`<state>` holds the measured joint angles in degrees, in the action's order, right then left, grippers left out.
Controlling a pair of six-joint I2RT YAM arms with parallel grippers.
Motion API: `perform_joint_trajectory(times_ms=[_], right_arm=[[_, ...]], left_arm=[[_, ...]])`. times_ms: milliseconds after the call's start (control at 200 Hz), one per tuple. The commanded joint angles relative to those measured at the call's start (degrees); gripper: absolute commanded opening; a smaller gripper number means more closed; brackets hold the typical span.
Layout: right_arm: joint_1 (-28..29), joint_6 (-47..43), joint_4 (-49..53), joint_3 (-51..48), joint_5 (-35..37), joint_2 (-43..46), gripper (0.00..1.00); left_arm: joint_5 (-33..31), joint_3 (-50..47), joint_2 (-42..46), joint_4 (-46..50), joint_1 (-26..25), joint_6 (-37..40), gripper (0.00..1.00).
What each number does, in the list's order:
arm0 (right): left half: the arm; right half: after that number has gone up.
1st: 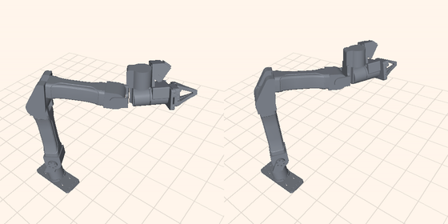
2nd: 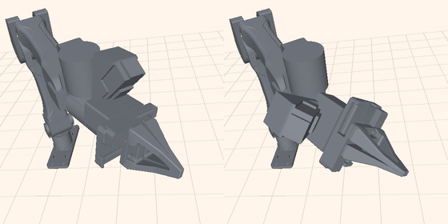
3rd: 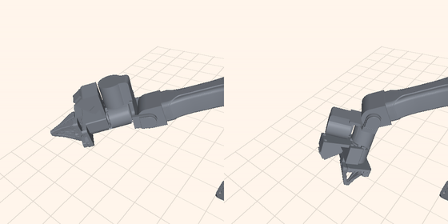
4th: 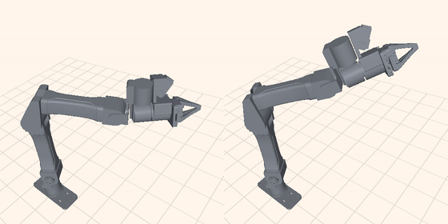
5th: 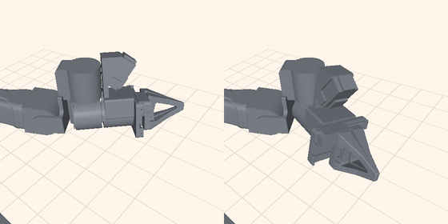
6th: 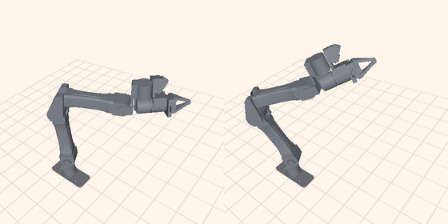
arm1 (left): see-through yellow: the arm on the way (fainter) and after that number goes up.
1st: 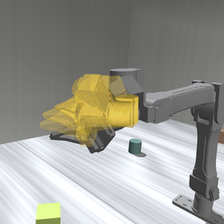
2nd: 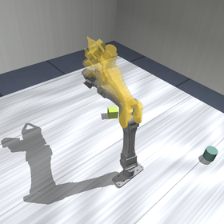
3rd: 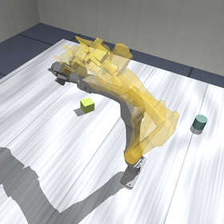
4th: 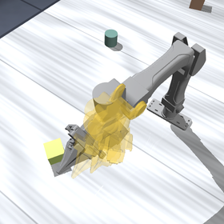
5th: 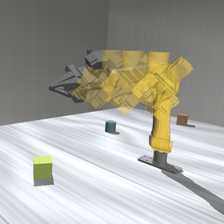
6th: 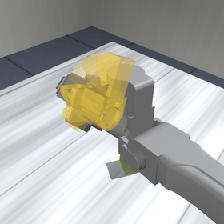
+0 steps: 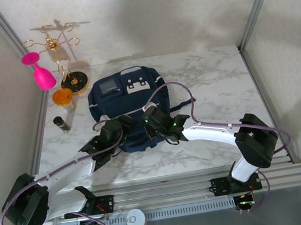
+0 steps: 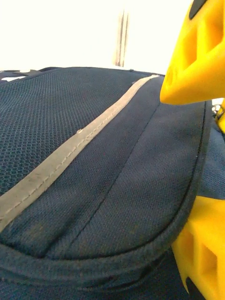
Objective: Pack the student bag
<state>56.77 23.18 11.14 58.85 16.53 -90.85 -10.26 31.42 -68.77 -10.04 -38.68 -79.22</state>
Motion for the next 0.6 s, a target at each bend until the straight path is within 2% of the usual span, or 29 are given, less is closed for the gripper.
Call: perform_joint_trajectory(times_ms=[0,210,310,456,596], right_arm=[[0.58,-0.01,0.29,-0.45,3.12,0.44,0.0],[-0.08,0.59,2.48,-1.12,6.1,2.75,0.0],[-1.68,0.52,4.64,-2.09,8.75,3.93,0.0],[-4.78,-1.31,3.47,-4.81,6.12,6.27,0.0],[-9.09,-1.78,2.94,-4.52,5.91,4.83,0.0]], left_arm=[[-10.15,2.51,-1.65,1.1,-0.32,-5.15,0.4],[-17.38,1.48,2.37,9.21,0.35,-3.67,0.0],[-16.41,0.54,6.83,13.21,3.58,1.21,0.0],[-7.24,-1.86,12.22,14.98,11.88,13.87,0.0],[-0.73,-1.33,12.43,19.68,19.52,22.55,0.0]])
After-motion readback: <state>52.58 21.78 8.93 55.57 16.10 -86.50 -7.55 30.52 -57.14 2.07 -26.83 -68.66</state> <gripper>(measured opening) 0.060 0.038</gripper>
